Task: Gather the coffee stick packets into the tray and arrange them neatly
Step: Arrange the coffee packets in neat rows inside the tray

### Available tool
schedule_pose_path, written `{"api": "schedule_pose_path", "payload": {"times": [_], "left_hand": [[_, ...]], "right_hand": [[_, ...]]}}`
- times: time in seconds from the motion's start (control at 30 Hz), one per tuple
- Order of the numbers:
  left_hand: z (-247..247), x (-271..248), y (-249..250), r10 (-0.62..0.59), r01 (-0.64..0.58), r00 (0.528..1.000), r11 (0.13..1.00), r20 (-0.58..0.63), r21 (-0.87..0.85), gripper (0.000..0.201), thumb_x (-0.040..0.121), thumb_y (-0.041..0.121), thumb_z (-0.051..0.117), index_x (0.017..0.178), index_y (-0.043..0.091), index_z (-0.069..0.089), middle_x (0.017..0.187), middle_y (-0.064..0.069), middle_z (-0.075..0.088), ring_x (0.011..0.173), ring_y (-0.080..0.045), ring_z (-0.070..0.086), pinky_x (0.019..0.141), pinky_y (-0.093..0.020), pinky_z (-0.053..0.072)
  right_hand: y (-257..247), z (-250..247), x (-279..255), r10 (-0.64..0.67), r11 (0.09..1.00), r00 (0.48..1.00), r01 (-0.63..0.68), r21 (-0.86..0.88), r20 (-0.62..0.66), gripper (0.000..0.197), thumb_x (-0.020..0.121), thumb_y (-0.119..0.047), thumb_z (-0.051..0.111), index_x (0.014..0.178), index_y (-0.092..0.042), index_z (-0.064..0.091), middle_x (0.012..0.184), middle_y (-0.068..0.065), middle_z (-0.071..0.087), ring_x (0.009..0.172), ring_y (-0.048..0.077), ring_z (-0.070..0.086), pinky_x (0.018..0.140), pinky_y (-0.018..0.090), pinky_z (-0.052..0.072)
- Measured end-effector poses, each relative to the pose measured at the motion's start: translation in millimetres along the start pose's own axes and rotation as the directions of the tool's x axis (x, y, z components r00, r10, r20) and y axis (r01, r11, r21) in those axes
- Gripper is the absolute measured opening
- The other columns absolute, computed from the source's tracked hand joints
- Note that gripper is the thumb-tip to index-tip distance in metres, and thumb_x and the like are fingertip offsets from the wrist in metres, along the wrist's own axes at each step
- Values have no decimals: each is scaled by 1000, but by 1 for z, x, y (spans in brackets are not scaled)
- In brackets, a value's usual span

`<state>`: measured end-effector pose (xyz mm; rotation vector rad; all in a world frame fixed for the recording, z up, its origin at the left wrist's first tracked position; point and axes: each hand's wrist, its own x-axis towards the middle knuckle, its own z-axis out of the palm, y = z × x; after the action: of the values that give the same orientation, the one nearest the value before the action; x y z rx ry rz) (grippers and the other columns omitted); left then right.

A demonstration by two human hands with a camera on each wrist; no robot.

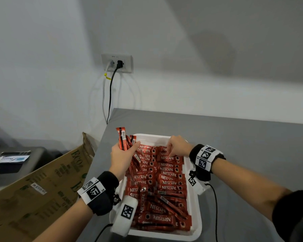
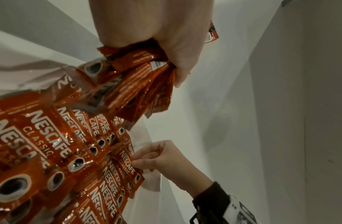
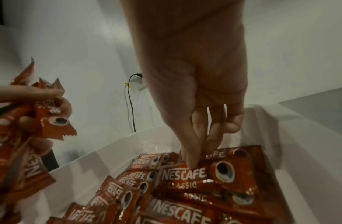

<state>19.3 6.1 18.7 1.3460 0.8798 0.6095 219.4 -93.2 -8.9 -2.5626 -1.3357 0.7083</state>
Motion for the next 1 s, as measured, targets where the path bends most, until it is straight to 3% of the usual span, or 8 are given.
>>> {"api": "schedule_pose_path", "payload": {"times": [0.23,0.47,0.53,0.63,0.7,0.77,0.83,1.0], "left_hand": [[-1,-1,1,19,-19,999,1000,33,-9,21,84,18,67,91,0,59,89,-16,68,84,-30,67,81,-40,55],[1,-1,1,15,-14,997,1000,75,-14,13,84,19,66,87,7,63,89,-11,70,84,-24,68,81,-35,54],[3,-2,3,22,-19,997,999,77,-36,6,86,19,65,85,13,65,89,-8,71,86,-23,68,82,-35,53],[6,-6,8,29,-20,996,995,89,-98,6,88,16,60,88,12,66,87,-6,72,83,-21,69,80,-33,53],[8,-9,11,39,-26,994,991,98,-131,9,90,14,58,87,15,66,84,-6,70,79,-20,68,76,-32,54],[9,-9,12,44,-31,994,992,102,-123,11,90,15,57,88,17,68,83,-7,70,80,-22,68,77,-34,54],[8,-7,9,41,-32,994,995,99,-89,9,90,17,59,90,17,68,87,-10,71,85,-26,68,82,-39,54],[5,-6,3,24,-22,998,999,62,-31,23,85,23,65,89,1,64,91,-21,68,88,-36,66,87,-48,52]], "right_hand": [[3,1,6,27,997,998,-23,-80,56,12,76,0,73,86,-5,75,92,5,73,87,17,67,82,30,56],[4,-1,1,8,997,1000,-8,-72,-5,11,80,1,67,88,-4,73,94,7,72,86,19,67,77,27,56],[-7,-8,-6,-53,998,995,54,12,-88,13,88,-8,62,99,-6,70,101,6,69,88,16,65,77,21,52],[-39,-16,-26,-194,925,965,241,295,-179,25,97,-24,52,111,-9,65,99,-2,67,76,-1,58,66,5,43],[-58,-13,-39,-272,852,947,319,416,-170,28,97,-28,50,114,-11,65,93,-7,67,72,-6,59,67,5,43],[-65,-6,-44,-289,829,944,329,453,-156,28,95,-27,55,118,-12,62,89,-7,68,74,-2,62,72,9,47],[-65,-4,-43,-271,829,946,325,455,-180,27,92,-25,61,115,-13,64,87,-1,71,75,4,64,74,11,47],[-66,-4,-41,-234,858,937,324,399,-259,12,85,-22,70,94,-14,69,83,-9,65,72,-5,56,64,5,39]]}}
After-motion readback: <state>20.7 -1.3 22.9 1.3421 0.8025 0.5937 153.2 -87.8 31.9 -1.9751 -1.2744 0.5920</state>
